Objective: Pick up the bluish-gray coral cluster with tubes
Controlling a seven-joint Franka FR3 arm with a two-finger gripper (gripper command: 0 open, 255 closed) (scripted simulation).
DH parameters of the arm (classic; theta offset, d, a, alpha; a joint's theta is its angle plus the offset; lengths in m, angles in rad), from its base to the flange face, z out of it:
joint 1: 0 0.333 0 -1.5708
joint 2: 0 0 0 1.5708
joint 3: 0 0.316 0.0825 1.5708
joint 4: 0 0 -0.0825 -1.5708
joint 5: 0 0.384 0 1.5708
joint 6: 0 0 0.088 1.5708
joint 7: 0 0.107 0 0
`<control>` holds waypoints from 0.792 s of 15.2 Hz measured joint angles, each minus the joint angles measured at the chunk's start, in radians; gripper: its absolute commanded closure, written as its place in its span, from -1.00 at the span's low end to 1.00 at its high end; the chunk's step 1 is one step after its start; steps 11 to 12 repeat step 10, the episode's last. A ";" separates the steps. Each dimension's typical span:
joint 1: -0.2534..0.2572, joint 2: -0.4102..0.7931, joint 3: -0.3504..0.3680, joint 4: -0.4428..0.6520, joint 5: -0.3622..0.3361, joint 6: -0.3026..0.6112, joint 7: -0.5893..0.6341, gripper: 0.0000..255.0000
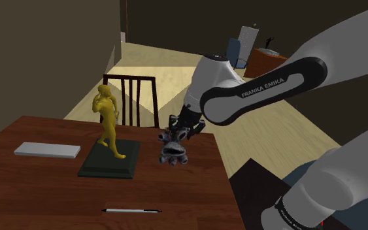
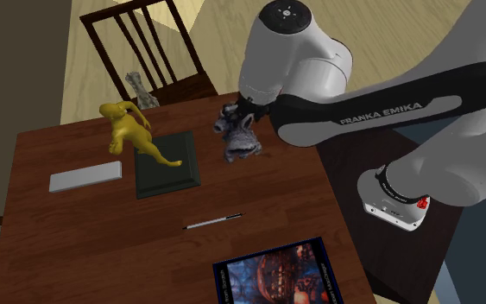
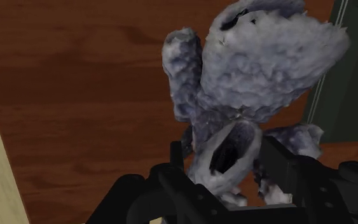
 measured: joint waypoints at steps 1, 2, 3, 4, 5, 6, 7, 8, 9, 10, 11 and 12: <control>0.004 -0.015 -0.005 0.001 0.008 -0.015 -0.007 1.00; 0.006 -0.028 -0.011 0.008 0.014 -0.033 -0.014 1.00; 0.006 -0.031 -0.012 0.019 0.014 -0.049 -0.015 1.00; 0.008 -0.042 -0.016 0.027 0.019 -0.066 -0.018 1.00; 0.010 -0.052 -0.019 0.031 0.023 -0.080 -0.022 1.00; 0.012 -0.061 -0.022 0.036 0.026 -0.093 -0.025 1.00; 0.014 -0.068 -0.023 0.045 0.028 -0.109 -0.024 1.00; 0.015 -0.076 -0.026 0.052 0.030 -0.125 -0.026 1.00; 0.017 -0.088 -0.032 0.056 0.035 -0.139 -0.033 1.00; 0.016 -0.089 -0.033 0.064 0.034 -0.149 -0.033 1.00; 0.016 -0.089 -0.033 0.064 0.034 -0.149 -0.033 1.00; 0.016 -0.089 -0.033 0.064 0.034 -0.149 -0.033 1.00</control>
